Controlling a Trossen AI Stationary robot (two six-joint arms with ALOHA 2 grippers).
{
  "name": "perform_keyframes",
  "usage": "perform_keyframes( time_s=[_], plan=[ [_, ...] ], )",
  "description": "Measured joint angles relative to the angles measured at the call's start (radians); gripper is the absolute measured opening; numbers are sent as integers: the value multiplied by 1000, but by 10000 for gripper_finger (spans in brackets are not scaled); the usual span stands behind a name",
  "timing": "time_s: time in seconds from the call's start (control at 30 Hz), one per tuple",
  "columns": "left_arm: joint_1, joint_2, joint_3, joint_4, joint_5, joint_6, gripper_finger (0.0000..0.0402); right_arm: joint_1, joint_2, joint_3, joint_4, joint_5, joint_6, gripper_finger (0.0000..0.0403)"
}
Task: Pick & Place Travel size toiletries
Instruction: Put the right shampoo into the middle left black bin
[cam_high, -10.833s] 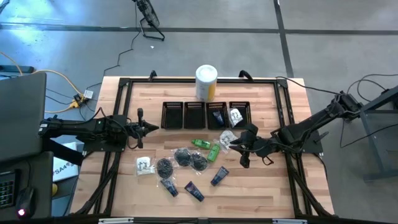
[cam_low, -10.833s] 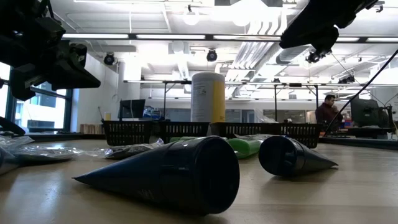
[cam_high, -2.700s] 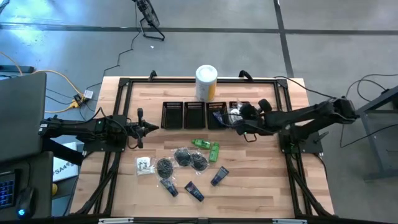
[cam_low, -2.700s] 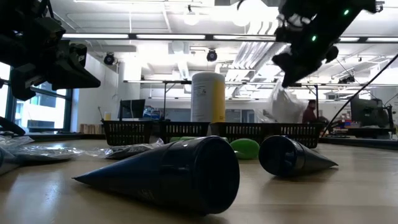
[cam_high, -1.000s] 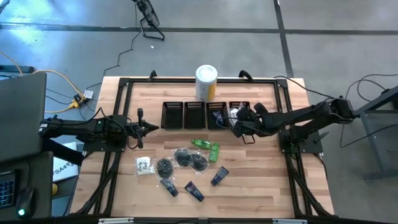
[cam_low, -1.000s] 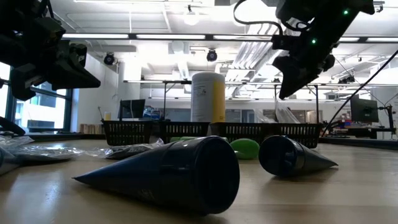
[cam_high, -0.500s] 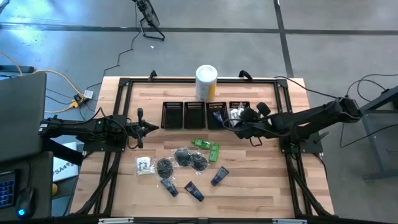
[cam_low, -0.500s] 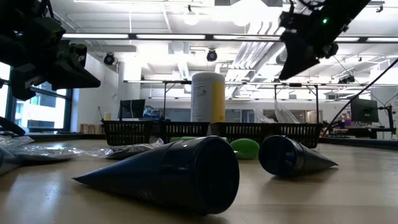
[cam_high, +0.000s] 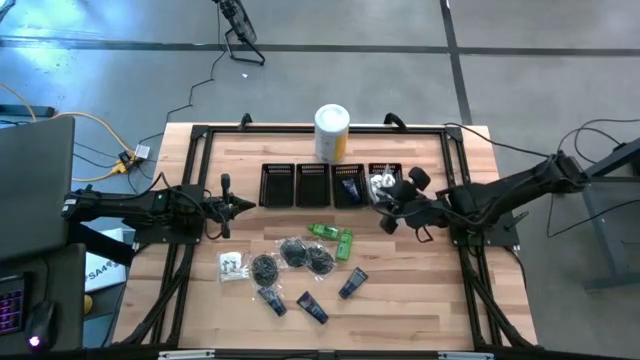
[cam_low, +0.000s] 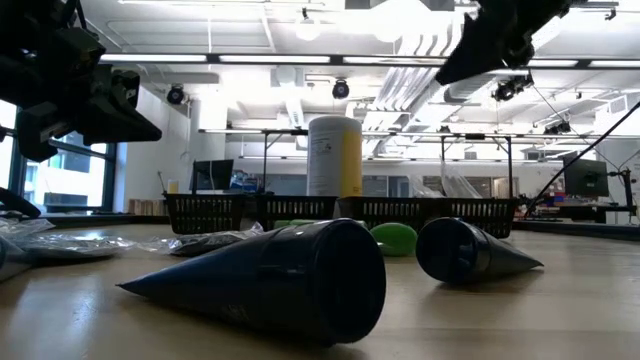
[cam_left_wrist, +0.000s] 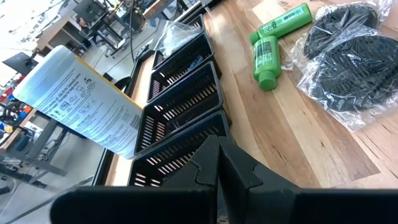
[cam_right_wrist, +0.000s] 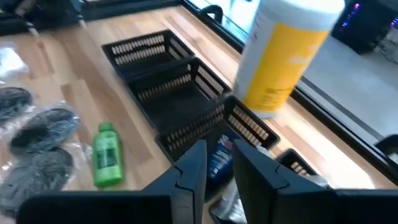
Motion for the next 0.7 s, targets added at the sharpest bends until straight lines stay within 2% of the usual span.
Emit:
perform_keyframes(
  time_s=[0.13,0.7],
  plan=[
    [0,0,0,0,0,0,1,9,-4,0,53,-2,-31,70],
    [0,0,0,0,0,0,1,29,-3,0,75,-1,-49,70]
  ],
)
